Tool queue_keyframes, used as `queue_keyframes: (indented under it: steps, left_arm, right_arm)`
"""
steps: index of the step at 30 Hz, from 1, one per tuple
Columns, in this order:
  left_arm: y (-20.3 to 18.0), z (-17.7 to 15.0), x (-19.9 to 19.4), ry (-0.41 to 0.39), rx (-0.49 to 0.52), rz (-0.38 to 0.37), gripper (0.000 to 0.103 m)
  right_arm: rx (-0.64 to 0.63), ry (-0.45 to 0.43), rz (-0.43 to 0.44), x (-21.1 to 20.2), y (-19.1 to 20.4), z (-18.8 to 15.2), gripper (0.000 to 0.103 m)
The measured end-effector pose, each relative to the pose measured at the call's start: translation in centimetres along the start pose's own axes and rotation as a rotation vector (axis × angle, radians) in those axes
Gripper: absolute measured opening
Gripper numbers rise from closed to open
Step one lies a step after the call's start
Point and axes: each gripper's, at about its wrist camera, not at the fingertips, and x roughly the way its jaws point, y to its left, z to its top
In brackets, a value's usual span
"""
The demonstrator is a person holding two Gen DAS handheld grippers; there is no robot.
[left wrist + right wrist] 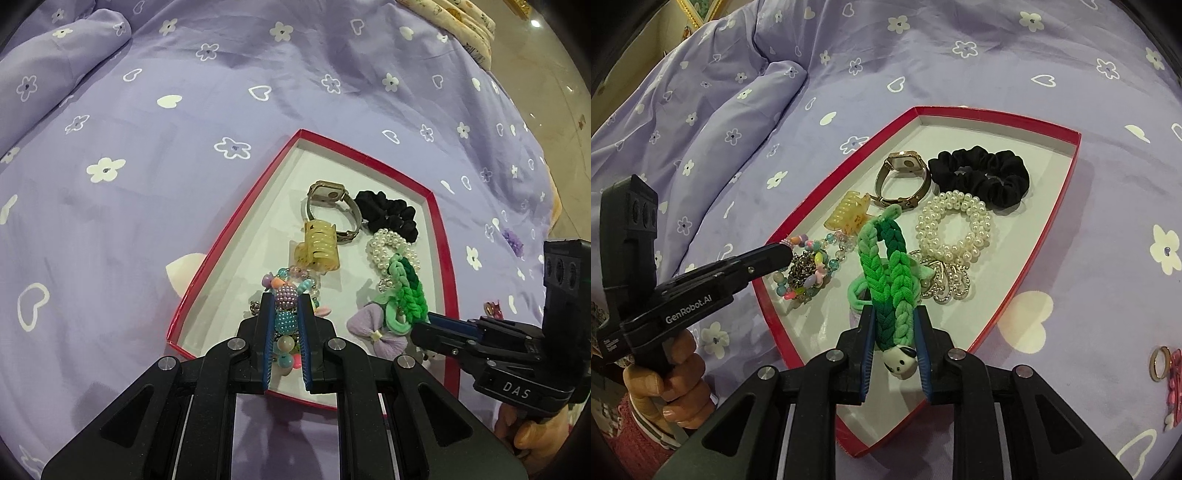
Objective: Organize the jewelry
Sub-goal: 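Lower both items into the tray and open both tools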
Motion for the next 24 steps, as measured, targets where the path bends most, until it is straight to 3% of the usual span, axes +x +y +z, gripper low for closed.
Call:
queue_keyframes:
  steps: [24]
  left_arm:
    - [0.07,-0.12,0.86,0.032,-0.011,0.024,0.015]
  right_arm:
    - [-0.003,-0.009,0.015,0.03,0.49,0.14,0.036]
